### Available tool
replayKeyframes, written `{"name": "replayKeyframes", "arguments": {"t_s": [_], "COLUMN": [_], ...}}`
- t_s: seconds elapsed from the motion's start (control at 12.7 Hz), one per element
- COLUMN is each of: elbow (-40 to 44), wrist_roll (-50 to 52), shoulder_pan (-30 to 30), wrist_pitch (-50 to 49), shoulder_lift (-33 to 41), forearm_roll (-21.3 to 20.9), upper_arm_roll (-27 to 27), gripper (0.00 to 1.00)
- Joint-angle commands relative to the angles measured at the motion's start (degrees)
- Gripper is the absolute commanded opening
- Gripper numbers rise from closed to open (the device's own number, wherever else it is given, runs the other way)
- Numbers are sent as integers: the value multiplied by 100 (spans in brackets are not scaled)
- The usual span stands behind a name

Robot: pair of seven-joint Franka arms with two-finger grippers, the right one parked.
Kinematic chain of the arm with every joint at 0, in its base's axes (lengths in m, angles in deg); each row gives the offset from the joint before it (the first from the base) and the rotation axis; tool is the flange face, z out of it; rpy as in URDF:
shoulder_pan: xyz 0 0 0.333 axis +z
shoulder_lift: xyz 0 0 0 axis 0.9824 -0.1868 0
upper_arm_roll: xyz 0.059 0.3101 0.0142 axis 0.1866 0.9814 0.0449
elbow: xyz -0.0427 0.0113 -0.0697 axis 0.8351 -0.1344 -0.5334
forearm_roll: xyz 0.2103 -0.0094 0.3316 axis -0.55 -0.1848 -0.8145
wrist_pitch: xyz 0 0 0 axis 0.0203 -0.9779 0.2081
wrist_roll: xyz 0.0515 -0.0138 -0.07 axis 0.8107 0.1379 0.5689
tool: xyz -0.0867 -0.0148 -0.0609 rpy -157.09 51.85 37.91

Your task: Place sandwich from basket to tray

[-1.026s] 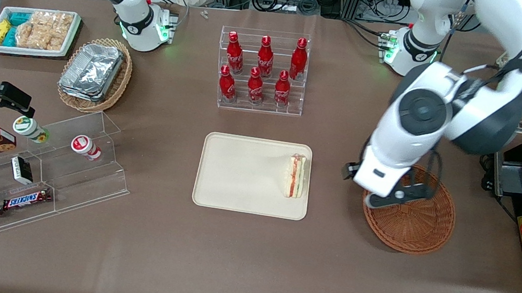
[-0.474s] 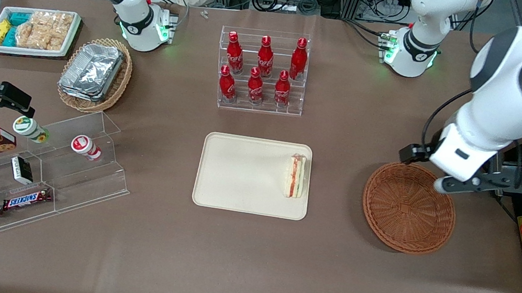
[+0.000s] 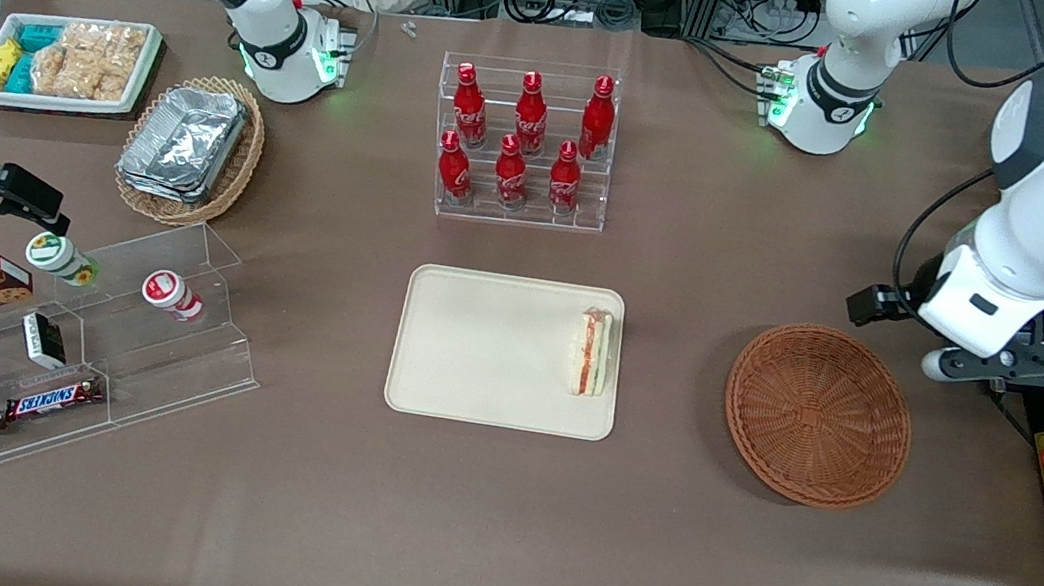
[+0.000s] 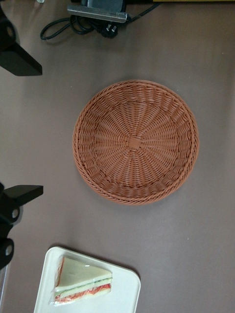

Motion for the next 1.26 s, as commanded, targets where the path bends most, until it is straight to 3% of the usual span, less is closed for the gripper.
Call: {"name": "replayKeyframes", "arguments": {"t_s": [0.0,0.39,0.63,1.03,1.18], "elbow": [-176,-343,-816,-1607,-1601], "wrist_roll": [-135,-241,-258,-856,-891], "shoulder_pan": [96,298,193,-1378,-1521], "wrist_pitch": [119,181,443,1172,1192], "shoulder_lift": [15,-29,242,656,630], "forearm_roll": [51,7,16,113,113], "upper_arm_roll": [-16,19,361,2117,2217], "gripper": [100,100,100,100,100]}}
